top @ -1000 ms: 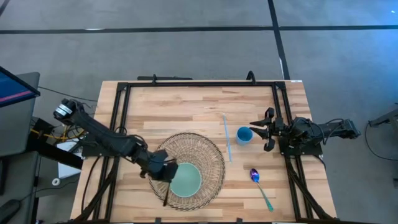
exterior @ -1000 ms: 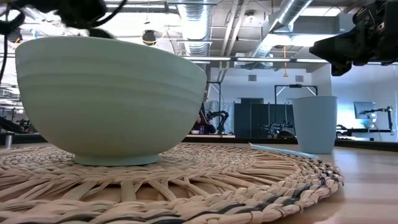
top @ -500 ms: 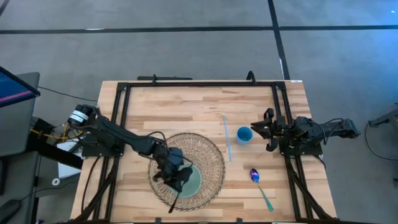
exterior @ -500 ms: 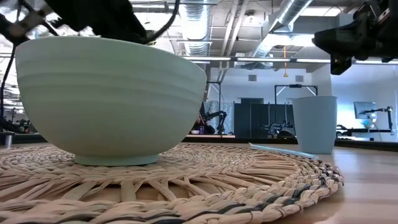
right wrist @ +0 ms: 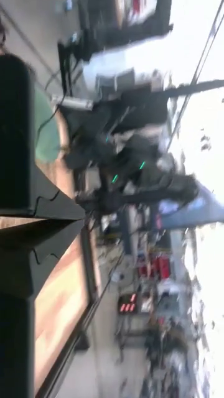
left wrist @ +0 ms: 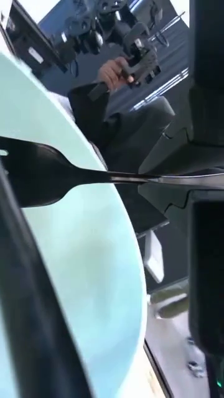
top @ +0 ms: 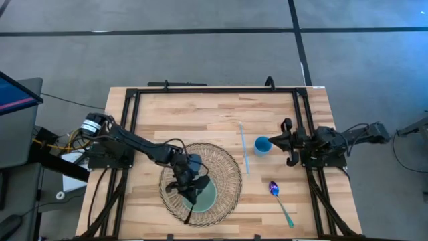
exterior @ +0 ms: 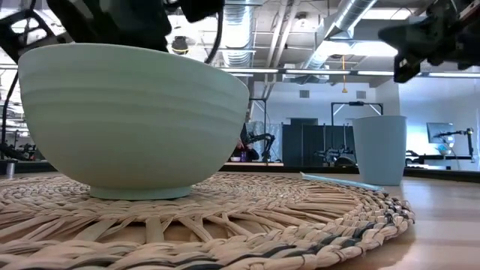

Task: Pick & Place Utensil
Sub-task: Put the black fork into the green bowl on the brown mat

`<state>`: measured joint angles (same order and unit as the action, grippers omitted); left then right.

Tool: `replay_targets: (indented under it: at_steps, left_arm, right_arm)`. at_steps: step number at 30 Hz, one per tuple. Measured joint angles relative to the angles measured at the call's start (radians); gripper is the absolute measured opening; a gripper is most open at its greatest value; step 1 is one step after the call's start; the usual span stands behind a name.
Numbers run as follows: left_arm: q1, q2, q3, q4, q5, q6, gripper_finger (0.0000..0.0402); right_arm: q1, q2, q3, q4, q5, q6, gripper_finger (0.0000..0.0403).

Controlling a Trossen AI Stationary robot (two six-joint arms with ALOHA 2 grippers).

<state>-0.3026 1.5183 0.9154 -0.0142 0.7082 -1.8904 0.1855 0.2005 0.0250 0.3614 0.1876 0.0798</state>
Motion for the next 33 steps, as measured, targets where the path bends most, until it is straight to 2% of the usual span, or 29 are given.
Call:
replay_targets:
  at_steps: [2, 5, 12, 20, 26, 33]
  left_arm:
    - [0.008, 0.017, 0.0, 0.0, 0.038, -0.001, 0.0025]
    - [0.025, 0.027, 0.0, 0.004, 0.072, -0.003, 0.0026]
    - [0.06, 0.03, 0.001, 0.012, 0.071, -0.026, 0.0026]
    - [0.08, 0.03, 0.001, 0.016, 0.072, -0.02, 0.0026]
    - [0.064, 0.03, 0.001, 0.016, 0.081, -0.018, 0.0027]
    - [0.033, 0.03, 0.001, 0.016, 0.115, -0.018, 0.0027]
  right_arm:
    - [0.007, 0.067, 0.0, 0.076, -0.033, 0.0, 0.0001]
    - [0.025, 0.192, 0.0, 0.172, -0.028, 0.0, 0.0001]
    - [0.059, 0.51, 0.03, 0.455, -0.03, -0.014, 0.0]
    - [0.103, 0.896, 0.265, 0.455, -0.04, -0.057, 0.0]
    - [0.115, 1.183, 0.487, 0.336, -0.136, -0.087, 0.0]
    - [0.113, 1.429, 0.681, 0.318, -0.272, -0.09, 0.0]
